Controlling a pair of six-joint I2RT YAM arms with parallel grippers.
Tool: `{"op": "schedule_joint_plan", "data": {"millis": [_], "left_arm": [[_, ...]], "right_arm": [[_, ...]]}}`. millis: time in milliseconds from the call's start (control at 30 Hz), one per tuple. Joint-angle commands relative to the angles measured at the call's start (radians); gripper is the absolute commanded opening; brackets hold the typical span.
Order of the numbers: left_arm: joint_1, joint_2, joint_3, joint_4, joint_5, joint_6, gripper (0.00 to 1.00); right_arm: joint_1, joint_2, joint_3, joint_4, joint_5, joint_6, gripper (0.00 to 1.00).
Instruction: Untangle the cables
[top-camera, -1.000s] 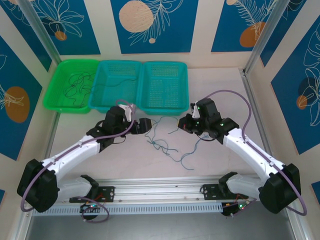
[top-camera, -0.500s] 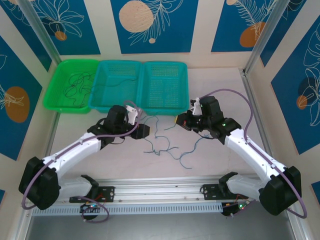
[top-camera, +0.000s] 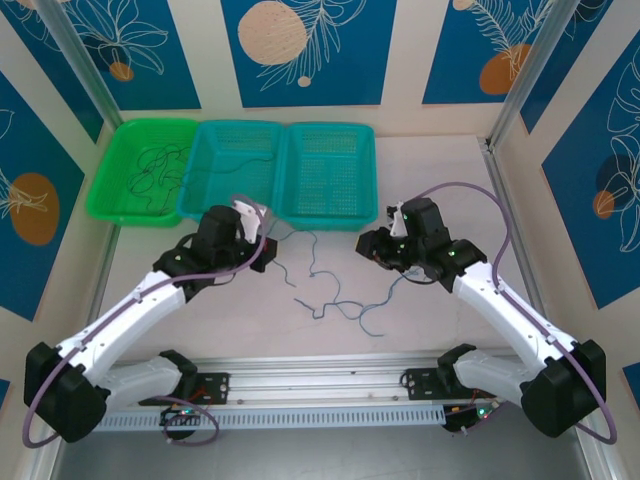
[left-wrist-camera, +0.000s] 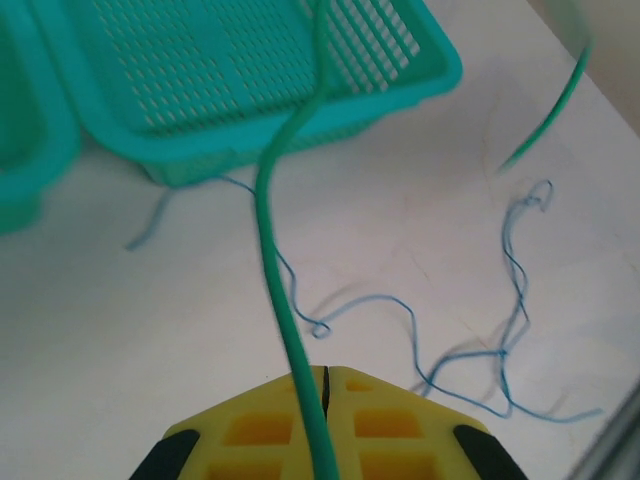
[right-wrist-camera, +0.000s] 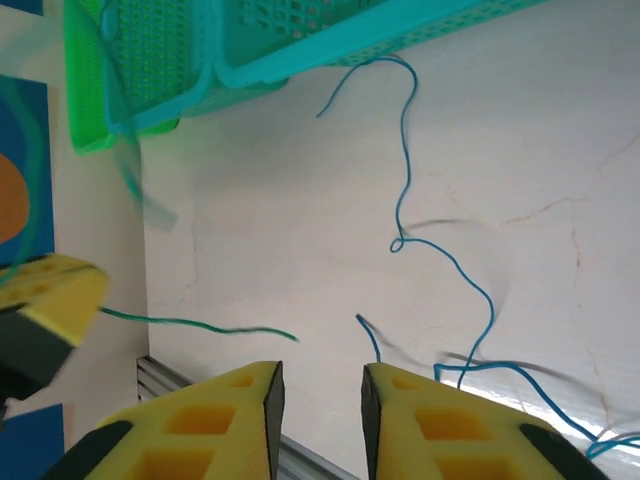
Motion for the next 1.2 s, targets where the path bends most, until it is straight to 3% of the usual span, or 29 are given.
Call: {"op": "schedule_joint_plan", "data": {"millis": [0,100,267,333,567,733,867,933,1167], "left_arm": [[0.03,0.0,0.12,-0.089,-0.176,0.101,0.0],[0.131,0.05,0.214,-0.082,-0.165,0.12,0.0],[0.397,0.211,0.34,0.03,0.01,0.012,0.0],[0.461,0.306,0.405,0.058,0.062,-0.03,0.0],[0.551,0.652,0.668,0.045,0.16,-0.091,0.0],[0.57,0.79,0.78,0.002,0.193,-0.109,0.0],[0.572,0.788,0.8,-0.02,0.189,-0.102,0.55],[0.572,0.752,0.783,-0.018,0.191,-0.102,0.62],[0.563,0.494,0.569,0.099,0.259,-0.17,0.63]], "right_arm": [[0.004,-0.03,-0.009,-0.015,0.014,-0.009,0.44],[0.001,-0.05,0.002,-0.019,0.024,-0.007,0.51],[-0.007,-0.066,0.013,-0.047,0.023,0.0,0.52],[-0.008,-0.078,0.009,-0.059,0.024,0.008,0.52],[-0.013,-0.148,-0.017,-0.103,0.049,0.03,0.52],[-0.023,-0.192,-0.019,-0.143,0.069,0.028,0.53],[-0.034,-0.21,-0.027,-0.161,0.073,0.028,0.53],[-0.038,-0.21,-0.034,-0.158,0.073,0.029,0.53],[-0.039,-0.168,-0.049,-0.122,0.062,0.03,0.53]]}}
